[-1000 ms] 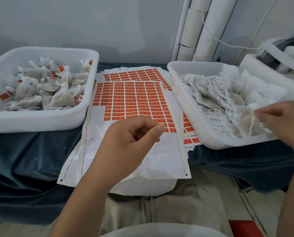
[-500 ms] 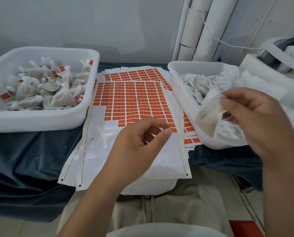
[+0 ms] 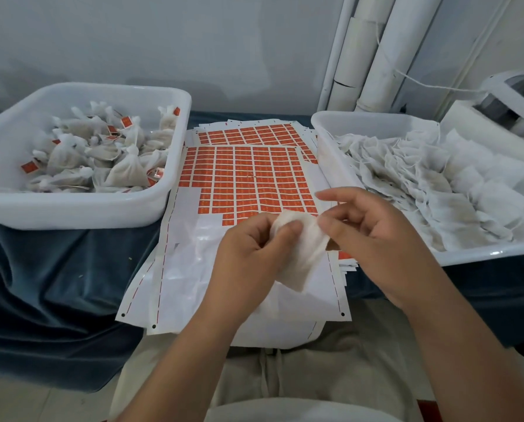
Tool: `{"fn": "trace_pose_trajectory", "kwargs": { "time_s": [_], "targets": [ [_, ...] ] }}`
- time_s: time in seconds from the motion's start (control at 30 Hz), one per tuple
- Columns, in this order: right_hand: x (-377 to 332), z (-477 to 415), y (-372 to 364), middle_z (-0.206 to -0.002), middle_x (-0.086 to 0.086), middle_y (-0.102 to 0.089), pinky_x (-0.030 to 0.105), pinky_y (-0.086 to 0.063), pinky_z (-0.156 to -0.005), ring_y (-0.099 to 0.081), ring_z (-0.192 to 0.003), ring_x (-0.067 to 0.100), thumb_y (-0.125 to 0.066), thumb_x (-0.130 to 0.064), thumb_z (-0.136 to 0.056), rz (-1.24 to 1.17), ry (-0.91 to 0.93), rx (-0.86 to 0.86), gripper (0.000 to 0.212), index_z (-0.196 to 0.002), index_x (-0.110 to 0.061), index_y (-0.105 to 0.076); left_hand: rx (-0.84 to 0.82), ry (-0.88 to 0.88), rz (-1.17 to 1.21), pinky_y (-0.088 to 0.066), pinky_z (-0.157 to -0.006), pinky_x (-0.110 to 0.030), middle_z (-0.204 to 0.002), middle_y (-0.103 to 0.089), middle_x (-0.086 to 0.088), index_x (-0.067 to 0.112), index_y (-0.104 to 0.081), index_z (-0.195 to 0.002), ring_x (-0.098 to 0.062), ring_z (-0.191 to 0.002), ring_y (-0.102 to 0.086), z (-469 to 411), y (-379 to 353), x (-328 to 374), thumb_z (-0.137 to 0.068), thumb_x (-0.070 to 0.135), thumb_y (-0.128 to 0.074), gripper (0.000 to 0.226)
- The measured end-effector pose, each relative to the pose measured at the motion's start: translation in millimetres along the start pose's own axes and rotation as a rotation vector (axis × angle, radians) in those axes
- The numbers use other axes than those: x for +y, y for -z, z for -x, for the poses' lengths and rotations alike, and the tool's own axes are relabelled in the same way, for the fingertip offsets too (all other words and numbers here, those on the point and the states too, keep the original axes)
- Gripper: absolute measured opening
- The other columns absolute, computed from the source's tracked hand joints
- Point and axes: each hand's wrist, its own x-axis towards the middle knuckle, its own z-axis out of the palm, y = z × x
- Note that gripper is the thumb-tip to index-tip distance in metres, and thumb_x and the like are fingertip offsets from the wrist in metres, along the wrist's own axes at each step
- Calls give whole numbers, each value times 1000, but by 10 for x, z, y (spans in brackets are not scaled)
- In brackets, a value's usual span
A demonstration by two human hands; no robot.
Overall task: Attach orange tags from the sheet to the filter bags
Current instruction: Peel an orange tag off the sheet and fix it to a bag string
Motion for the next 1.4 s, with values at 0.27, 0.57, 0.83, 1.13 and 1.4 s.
{"fn": "trace_pose_trajectory", "kwargs": {
  "time_s": [0.27,0.57,0.83,1.13,1.4],
  "targets": [
    [0,-2,-19,-80,4,-79,25,-61,-68,-77,-72,20,-76,-24,-95,-21,-88,30,10,-96,-33,-79,67,-11,66,-49,-66,-6,-86,-70,14,27,-74,-90,2,-87,-65,2,-8,34,-97,55,-53,36],
    [-58,11,-8,-83,-3,-80,23,-62,-67,-77,-71,16,-67,-29,-101,76,-99,-20,20,-90,-38,-80,120,7,71,-46,-66,-4,-92,-66,23,32,-64,-96,6,-90,-61,-19,22,0,-106,42,-49,20],
    [-5,9,-73,-74,-1,-74,21,-56,-64,-68,-61,13,-62,-30,-105,76,-23,-1,23,-88,-31,-78,-201,-45,-56,-50,-64,-6,-91,-72,22,51,-75,-94,1,-88,-66,14,37,31,-88,61,-67,14],
    [60,-24,-89,-42,-4,-31,21,-34,-43,-24,-38,9,-48,-11,-89,-707,-182,6,37,-53,-18,-40,-150,-34,-102,-46,-64,-3,-95,-65,34,34,-65,-80,17,-100,-56,54,5,78,-105,53,-38,42],
    [122,-84,-101,-59,-4,-43,22,-44,-52,-38,-50,8,-63,-28,-97,-998,-239,-64,23,-77,-17,-63,-288,-5,-99,-43,-78,-16,-92,-67,18,34,-66,-85,2,-92,-61,-24,173,71,-111,43,-36,41]
  ]
}}
